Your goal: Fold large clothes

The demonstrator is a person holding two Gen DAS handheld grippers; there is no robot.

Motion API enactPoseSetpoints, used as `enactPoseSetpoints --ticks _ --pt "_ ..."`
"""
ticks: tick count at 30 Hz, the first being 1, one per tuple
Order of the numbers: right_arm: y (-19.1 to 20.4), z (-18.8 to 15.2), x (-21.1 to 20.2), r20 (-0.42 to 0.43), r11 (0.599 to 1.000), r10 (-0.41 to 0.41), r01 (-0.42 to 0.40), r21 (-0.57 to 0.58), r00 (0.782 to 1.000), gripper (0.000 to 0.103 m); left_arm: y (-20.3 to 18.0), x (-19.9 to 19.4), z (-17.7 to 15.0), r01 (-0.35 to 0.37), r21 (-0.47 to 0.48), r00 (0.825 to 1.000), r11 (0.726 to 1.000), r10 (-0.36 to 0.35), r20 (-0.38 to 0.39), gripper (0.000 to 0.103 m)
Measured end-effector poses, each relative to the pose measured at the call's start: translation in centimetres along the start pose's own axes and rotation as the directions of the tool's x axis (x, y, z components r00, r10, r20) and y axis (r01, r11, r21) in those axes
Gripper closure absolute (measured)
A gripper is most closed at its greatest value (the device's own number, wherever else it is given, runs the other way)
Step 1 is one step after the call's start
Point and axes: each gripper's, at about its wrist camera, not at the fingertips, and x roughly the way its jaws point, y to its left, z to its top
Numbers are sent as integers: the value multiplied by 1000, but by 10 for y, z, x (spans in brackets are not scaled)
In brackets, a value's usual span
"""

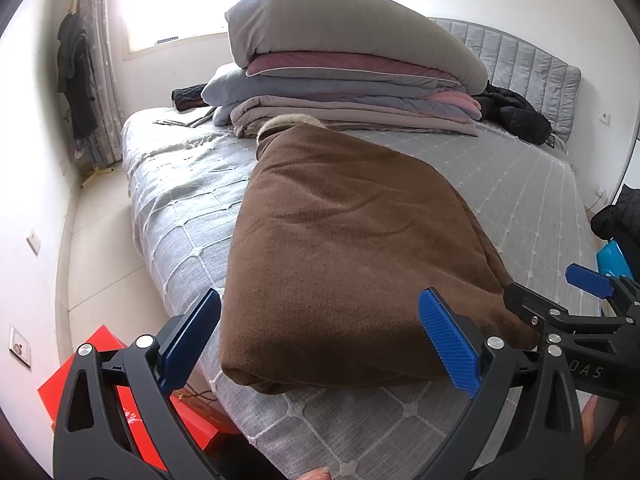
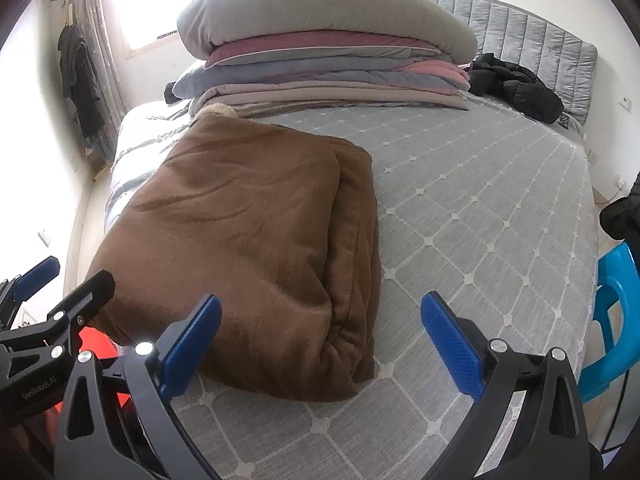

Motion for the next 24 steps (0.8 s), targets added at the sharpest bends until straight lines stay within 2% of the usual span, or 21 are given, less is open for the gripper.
enactPoseSetpoints --ticks 17,24 --pt "-4 4 7 -31 1000 -5 4 -12 1000 7 1 5 -1 2 5 1000 1000 -2 -18 8" --pt "-16 6 4 -33 1000 15 -15 14 999 7 6 2 2 21 -54 1000 998 -21 9 8"
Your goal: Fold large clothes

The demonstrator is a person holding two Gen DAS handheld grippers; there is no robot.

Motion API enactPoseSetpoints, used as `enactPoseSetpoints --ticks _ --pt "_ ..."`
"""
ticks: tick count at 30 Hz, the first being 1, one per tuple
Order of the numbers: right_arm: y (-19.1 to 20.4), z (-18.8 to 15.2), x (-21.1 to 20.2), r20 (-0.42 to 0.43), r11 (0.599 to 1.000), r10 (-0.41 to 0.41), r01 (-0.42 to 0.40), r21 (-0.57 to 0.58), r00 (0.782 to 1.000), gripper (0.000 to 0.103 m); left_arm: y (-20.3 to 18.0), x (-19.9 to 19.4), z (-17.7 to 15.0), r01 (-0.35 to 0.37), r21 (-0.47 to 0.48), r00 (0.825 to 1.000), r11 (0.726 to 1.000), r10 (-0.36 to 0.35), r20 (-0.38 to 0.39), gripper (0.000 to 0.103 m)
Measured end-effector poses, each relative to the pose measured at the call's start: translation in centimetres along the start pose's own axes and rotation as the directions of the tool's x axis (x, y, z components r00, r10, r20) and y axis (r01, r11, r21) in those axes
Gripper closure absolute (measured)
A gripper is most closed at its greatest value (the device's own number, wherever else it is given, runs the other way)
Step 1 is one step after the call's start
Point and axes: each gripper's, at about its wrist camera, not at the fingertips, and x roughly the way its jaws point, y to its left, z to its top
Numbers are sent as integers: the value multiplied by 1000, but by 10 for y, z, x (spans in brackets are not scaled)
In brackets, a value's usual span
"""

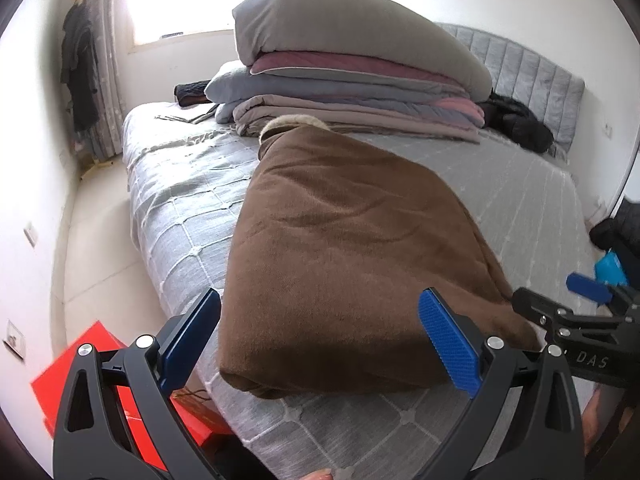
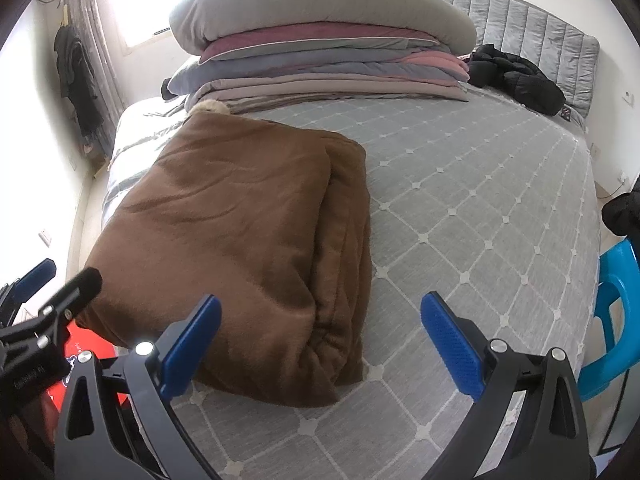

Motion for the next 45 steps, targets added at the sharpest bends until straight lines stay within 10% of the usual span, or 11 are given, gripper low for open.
enactPoseSetpoints --ticks 45 --pt "-10 9 25 -81 1000 -17 15 -23 997 7 2 23 10 -28 109 994 994 38 -99 8"
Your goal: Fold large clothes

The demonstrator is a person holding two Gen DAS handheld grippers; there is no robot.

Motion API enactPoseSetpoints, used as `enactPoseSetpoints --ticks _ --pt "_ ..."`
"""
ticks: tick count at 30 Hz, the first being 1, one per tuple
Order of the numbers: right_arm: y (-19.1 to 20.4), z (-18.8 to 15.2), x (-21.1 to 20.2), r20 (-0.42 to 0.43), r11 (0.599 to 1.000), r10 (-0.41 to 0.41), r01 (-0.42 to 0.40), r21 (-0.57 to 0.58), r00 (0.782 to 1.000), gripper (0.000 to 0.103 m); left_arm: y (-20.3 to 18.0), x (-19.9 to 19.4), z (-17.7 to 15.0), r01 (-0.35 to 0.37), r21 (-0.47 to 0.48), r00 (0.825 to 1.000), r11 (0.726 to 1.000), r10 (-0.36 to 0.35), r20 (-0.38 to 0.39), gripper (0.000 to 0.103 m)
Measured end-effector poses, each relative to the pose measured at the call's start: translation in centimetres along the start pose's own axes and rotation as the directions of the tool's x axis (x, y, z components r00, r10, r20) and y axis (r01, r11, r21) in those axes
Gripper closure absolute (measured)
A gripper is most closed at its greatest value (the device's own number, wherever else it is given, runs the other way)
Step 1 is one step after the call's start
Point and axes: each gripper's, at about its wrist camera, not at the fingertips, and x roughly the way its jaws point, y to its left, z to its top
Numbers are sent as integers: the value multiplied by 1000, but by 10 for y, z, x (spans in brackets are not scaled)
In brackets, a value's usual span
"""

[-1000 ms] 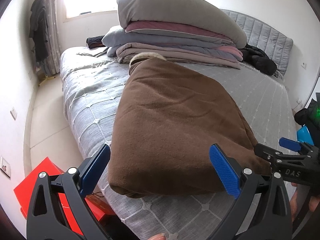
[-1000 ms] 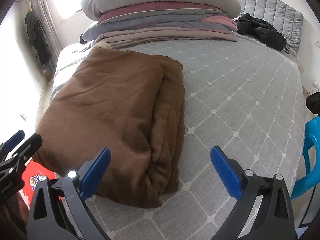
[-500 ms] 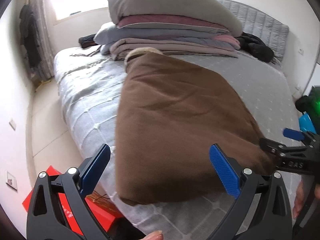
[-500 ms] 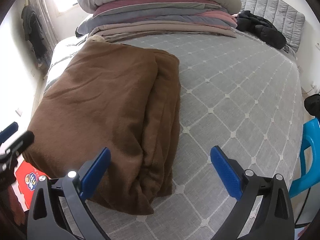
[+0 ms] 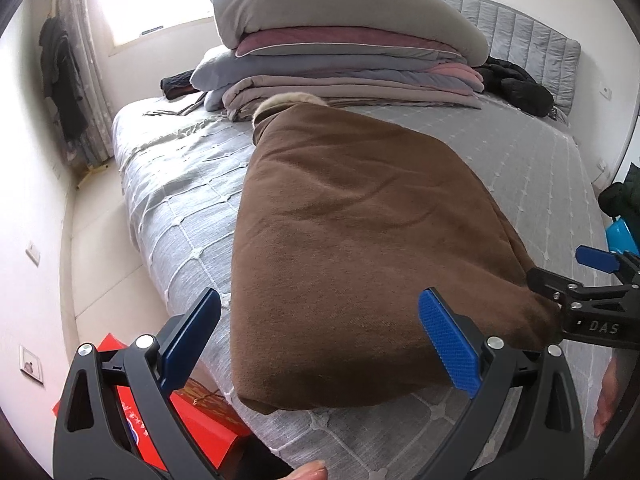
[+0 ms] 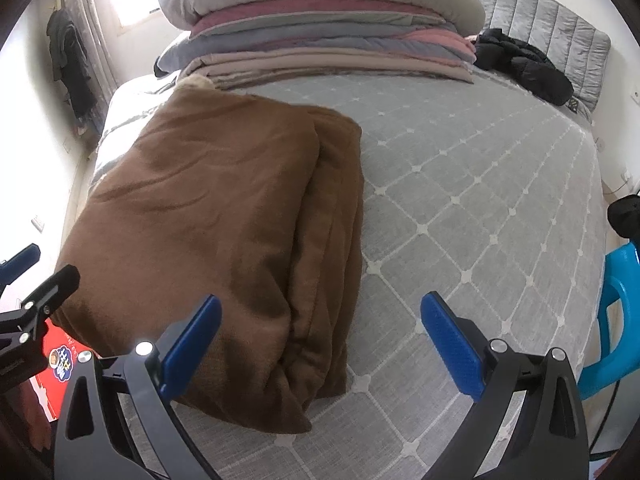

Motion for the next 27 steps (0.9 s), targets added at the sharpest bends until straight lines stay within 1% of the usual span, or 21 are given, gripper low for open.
enactPoseSetpoints --ticks 2,6,9,11,13,14,17,27 --pt "-1 1 -3 7 1000 6 -6 3 1000 7 0 -1 0 8 -8 1000 1000 -8 1 8" --pt "-1 1 -7 18 1000 9 -9 5 1000 7 0 -1 2 64 -44 998 997 -64 -12 8" --pt "-1 0 -9 21 1000 11 -11 6 1000 7 0 3 2 91 -71 995 993 -94 -35 8" --pt "-1 -1 -10 22 1000 13 -14 9 1000 7 -2 3 2 55 -76 997 996 -59 -45 8" --pt "-2 -3 -11 23 1000 14 -14 10 1000 7 -4 2 2 -2 -63 999 998 0 -39 8" --pt "-2 -4 -11 23 1000 14 -14 11 1000 7 -4 1 2 -20 -65 999 998 17 -37 8" --pt "-4 -4 -11 21 1000 17 -18 15 1000 7 -3 -3 1 -7 -76 1000 997 5 -26 8" --pt "-5 -5 -15 31 999 25 -25 23 999 7 -1 -2 2 -3 -84 1000 996 1 -28 8"
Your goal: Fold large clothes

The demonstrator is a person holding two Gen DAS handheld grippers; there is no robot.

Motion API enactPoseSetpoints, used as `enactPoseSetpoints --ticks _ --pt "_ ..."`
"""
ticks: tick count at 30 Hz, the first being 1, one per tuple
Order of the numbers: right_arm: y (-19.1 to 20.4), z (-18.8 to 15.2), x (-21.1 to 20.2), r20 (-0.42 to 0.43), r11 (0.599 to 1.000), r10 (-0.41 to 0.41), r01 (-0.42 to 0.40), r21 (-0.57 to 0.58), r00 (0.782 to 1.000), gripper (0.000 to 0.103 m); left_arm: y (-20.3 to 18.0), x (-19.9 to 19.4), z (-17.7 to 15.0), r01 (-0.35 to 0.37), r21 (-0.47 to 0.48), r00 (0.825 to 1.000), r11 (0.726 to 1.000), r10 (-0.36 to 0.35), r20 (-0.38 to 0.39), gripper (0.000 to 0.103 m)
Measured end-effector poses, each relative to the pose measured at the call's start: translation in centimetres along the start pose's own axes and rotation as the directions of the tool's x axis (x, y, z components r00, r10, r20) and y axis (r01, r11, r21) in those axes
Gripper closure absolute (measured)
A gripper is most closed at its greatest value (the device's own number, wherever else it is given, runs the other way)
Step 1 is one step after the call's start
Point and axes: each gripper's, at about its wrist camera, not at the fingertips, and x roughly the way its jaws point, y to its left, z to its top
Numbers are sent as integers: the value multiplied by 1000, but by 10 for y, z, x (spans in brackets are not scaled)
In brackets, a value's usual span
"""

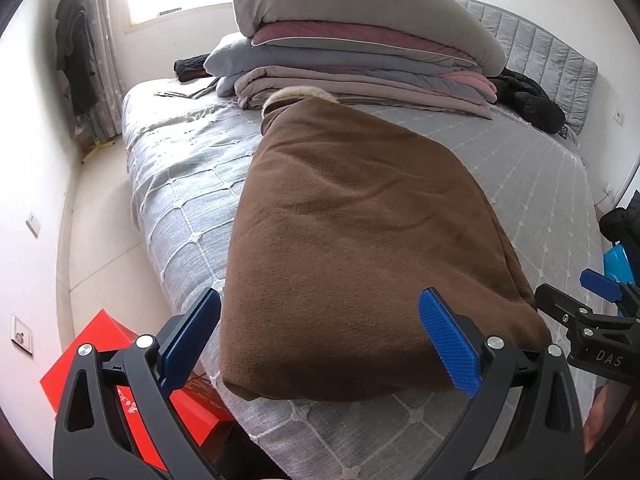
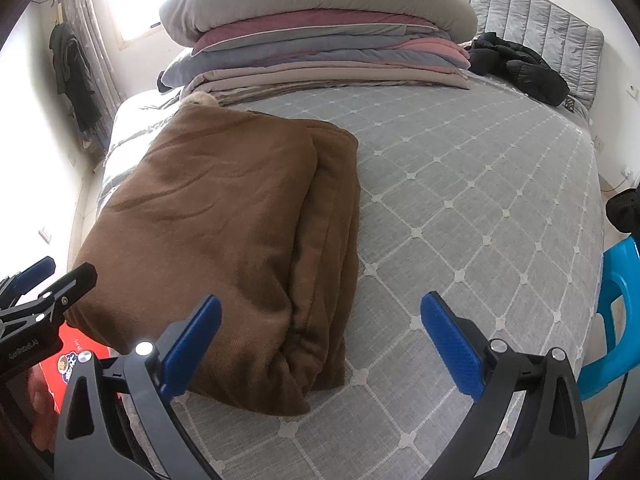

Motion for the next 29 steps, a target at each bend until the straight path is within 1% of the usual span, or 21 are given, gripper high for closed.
enactPoseSetpoints --ticks 19,26,28,29 --pt "2 0 -2 1 1000 8 -8 -5 1000 7 -11 -4 -2 19 27 1000 999 -19 -2 8" --pt "2 0 -2 2 1000 7 -7 -5 1000 7 -12 -4 -1 39 26 999 999 -39 -8 8" --pt "2 0 -2 4 1000 9 -9 -4 1000 7 -11 -6 -2 56 19 998 998 -56 6 8" --pt "2 0 -3 7 1000 11 -11 -2 1000 7 -11 -10 -2 69 18 997 997 -70 33 8"
